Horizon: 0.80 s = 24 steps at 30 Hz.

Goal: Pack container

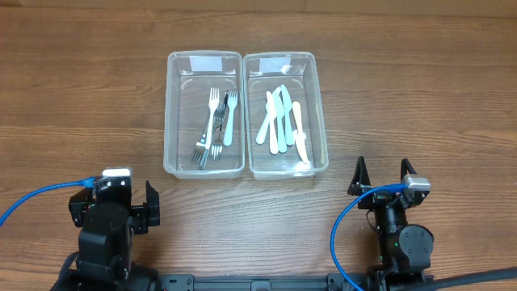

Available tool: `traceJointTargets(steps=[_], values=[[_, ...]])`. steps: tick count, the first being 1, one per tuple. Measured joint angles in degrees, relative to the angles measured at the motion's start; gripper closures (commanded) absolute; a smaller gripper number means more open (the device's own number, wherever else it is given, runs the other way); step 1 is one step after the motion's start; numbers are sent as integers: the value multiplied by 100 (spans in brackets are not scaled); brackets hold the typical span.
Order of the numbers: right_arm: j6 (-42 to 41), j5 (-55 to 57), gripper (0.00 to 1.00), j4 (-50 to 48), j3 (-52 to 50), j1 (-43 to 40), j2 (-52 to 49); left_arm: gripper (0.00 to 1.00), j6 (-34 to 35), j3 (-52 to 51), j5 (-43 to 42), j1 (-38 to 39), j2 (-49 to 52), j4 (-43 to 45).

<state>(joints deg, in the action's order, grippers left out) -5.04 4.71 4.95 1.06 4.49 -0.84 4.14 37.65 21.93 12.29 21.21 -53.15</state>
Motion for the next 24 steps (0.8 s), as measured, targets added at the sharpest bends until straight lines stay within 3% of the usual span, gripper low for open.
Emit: traceJointTargets(steps=[15, 19, 21, 24], values=[[22, 0, 0, 0, 0, 0, 0, 0, 0, -2, -22, -22, -2, -13], [20, -2, 0, -2, 0, 0, 0, 0, 2, -28, -588, -503, -385, -83], [24, 0, 0, -13, 0, -2, 0, 0, 7, -234, -1043, -789, -892, 120], [31, -2, 0, -22, 0, -2, 0, 0, 11, -1117, -1482, -1058, -1510, 1169]])
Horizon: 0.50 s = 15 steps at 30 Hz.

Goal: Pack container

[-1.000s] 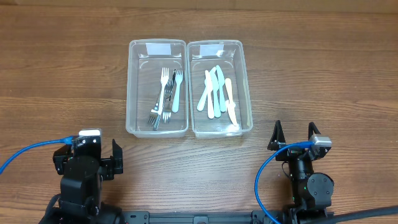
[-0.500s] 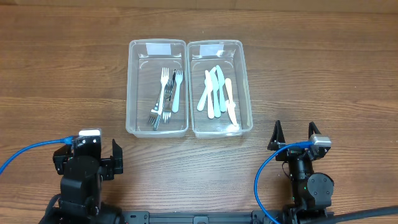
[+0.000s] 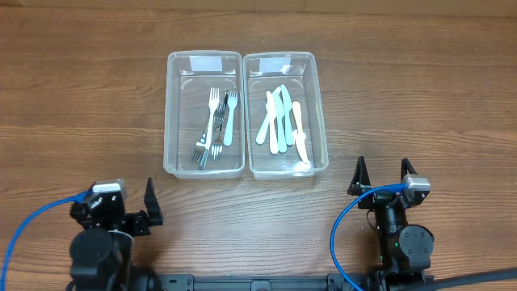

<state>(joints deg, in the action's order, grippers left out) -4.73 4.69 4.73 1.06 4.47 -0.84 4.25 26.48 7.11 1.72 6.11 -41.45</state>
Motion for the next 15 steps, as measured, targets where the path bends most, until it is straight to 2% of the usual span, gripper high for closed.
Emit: traceJointTargets(steps=[3, 8, 11, 15], values=[[4, -2, 0, 0, 0, 2, 0, 0, -133, -953, -323, -87, -343, 1478], [7, -2, 0, 2, 0, 0, 0, 0, -426, -1939, -525, -96, -494, 3689], [7, 0, 0, 2, 0, 2, 0, 0, -608, -2450, -566, -101, -525, 4199], [4, -2, 0, 2, 0, 0, 0, 0, -702, -2603, -584, -101, -525, 3718]])
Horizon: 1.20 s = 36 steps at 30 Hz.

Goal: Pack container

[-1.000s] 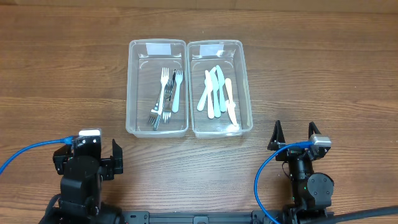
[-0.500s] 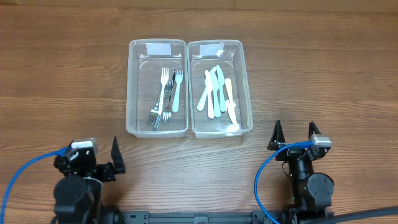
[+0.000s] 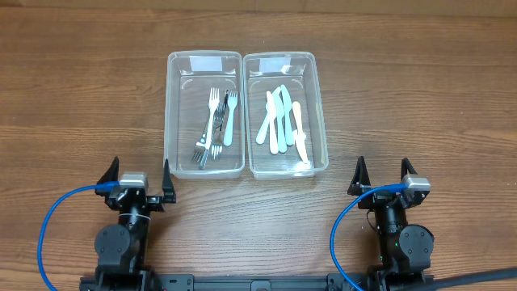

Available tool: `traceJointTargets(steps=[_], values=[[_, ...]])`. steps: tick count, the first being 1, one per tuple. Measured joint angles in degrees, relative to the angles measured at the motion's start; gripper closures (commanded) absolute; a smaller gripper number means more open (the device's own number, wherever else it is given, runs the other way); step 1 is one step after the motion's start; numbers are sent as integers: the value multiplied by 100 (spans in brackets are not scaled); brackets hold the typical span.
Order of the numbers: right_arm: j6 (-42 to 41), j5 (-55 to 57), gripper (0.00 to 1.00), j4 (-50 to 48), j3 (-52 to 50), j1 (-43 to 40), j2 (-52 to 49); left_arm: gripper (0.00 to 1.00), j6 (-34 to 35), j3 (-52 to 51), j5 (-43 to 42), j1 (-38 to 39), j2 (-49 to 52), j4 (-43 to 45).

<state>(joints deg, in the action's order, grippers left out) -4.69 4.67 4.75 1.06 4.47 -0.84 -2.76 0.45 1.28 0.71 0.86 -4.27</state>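
Note:
Two clear plastic containers stand side by side at the table's middle. The left container holds several forks, some metal and some pale plastic. The right container holds several plastic knives in pale blue, white and cream. My left gripper stands open just in front of the left container's near edge, with nothing between its fingers. My right gripper stands open in front and to the right of the right container, also holding nothing.
Bare wooden table lies all around the two containers. A blue cable loops from the left arm, and another blue cable from the right arm, both near the front edge.
My left gripper has moved right and now points straight toward the containers, its open fingers wide apart near the left container's front edge. The right arm and the cutlery are unchanged.
First my left arm was at the front left, turned sideways, with the cutlery lying sorted in both containers. Then it had drawn back a little lower. Now it stands squared up and open before the left container. The right gripper stayed open and still throughout.

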Motion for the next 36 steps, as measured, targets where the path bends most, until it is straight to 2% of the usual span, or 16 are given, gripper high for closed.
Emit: traceJointTargets(steps=[36], values=[[4, 2, 0, 0, -2, 0, 0, 0, -42, 0, -70, 0, 0, -20]])
